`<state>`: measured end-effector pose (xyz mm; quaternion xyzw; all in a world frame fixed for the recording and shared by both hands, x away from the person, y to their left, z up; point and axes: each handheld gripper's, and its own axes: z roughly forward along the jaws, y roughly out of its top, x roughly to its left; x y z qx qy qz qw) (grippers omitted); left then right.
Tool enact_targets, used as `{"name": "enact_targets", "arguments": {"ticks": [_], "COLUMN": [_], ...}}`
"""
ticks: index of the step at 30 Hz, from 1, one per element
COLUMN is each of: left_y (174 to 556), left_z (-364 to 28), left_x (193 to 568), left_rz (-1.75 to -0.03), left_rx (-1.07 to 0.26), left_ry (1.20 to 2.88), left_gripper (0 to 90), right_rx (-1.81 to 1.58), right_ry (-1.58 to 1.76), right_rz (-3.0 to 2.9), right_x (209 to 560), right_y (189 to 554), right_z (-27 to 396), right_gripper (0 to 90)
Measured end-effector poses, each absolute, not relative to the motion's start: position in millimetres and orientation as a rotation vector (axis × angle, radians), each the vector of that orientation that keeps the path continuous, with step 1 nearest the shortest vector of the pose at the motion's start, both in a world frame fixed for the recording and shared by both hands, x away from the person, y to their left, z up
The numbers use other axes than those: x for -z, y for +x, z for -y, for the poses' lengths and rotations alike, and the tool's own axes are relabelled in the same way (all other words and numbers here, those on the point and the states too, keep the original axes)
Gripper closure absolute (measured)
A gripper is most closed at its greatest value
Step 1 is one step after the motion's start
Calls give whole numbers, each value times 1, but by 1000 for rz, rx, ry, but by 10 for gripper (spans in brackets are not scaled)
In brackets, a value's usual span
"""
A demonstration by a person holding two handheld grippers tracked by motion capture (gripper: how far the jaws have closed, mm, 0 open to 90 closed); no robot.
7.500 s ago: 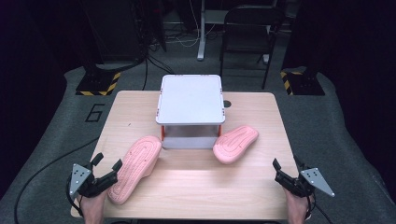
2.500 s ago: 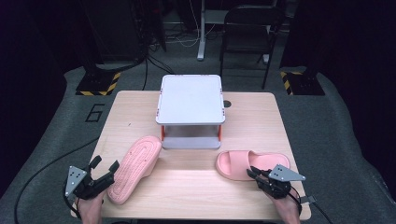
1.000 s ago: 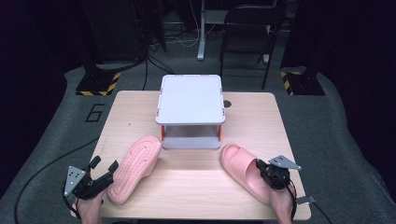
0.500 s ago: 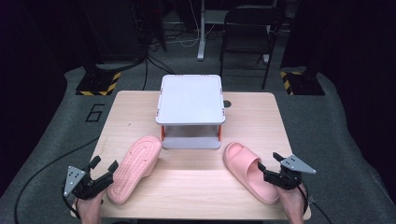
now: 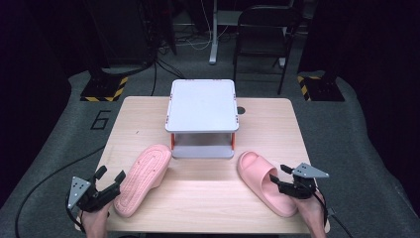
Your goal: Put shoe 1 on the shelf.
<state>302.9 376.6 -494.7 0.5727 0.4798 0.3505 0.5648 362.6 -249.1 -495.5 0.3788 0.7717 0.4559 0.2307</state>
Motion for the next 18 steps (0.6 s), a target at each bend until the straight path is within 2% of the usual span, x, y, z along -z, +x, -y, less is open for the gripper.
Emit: {"name": "enact_targets", "arguments": {"ticks": [6,11,18], "left_y": [304,303,303], "left_z": [-375,-376,-375], "left_x": [495,495,495], "left_rz": [-1127,-1129,-1127], "left_rx": [-822,-825,-823], "left_ry": [1356,1353,1347], "left_gripper": [223,223,223], "right_rx": [-1203,-1155,-1177], "right_ry": [1058,1102,1181], "right_rz": [-2188,-2175,-2169], "right_x": [502,505,496], "right_y": [373,380,375], "right_z": [238,240,232], "right_gripper": [594,809,846]}}
